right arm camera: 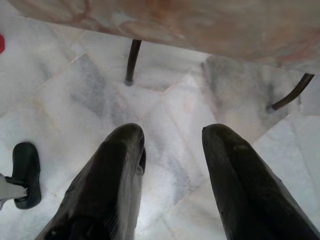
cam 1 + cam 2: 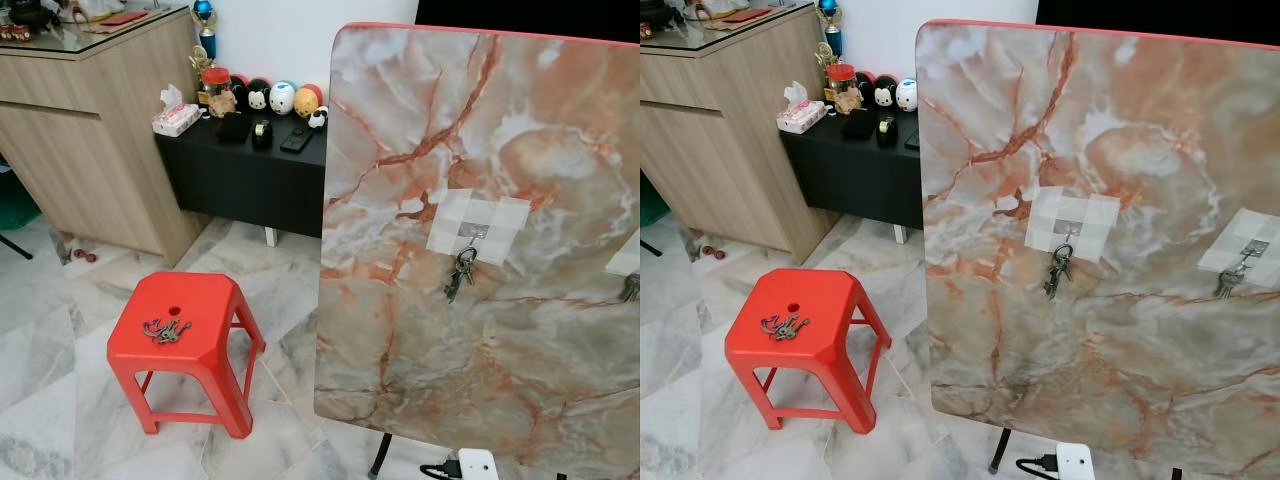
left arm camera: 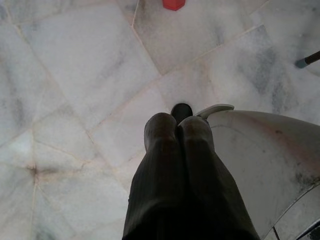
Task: Hang keys on a hook
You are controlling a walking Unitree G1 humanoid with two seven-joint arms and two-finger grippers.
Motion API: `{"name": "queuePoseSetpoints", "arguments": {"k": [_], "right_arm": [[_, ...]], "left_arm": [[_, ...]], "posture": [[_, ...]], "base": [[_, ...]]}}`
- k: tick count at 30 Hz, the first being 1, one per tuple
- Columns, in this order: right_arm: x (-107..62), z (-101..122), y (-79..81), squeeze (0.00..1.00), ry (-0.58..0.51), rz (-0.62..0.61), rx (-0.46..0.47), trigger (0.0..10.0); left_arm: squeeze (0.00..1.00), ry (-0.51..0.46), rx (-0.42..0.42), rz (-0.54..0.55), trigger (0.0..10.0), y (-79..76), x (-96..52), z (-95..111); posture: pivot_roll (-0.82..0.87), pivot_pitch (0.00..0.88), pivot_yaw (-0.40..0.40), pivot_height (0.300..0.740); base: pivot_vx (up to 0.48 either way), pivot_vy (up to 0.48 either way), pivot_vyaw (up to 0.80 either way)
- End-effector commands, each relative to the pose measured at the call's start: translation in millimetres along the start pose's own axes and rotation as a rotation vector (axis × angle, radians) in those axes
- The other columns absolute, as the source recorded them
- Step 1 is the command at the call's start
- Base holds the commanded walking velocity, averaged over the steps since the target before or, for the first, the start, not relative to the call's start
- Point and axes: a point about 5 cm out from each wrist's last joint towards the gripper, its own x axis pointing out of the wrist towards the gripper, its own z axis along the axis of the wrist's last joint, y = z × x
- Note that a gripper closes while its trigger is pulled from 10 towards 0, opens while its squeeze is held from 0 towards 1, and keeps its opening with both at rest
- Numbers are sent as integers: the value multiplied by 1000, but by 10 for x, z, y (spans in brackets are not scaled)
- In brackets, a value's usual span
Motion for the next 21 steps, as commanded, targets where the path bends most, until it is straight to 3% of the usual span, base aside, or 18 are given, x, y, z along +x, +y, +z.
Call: {"name": "queuePoseSetpoints", "arguments": {"k": [1,6,21], "right_arm": [[-16,-53,-108,0,15,-21,24,10000],[-49,-162,-228,0,37,-62,54,10000],[-53,-254,-131,0,66,-65,83,10000]], "left_arm": [[0,31,9,-5,10000,-11,-12,-66],[0,35,5,-8,10000,-25,-14,-82],[0,41,13,-12,10000,-31,-16,-95]], "posture": [[165,0,-47,740],[170,0,-51,740],[171,0,-44,740]], "base": [[0,394,0],[0,458,0],[0,480,0]]}}
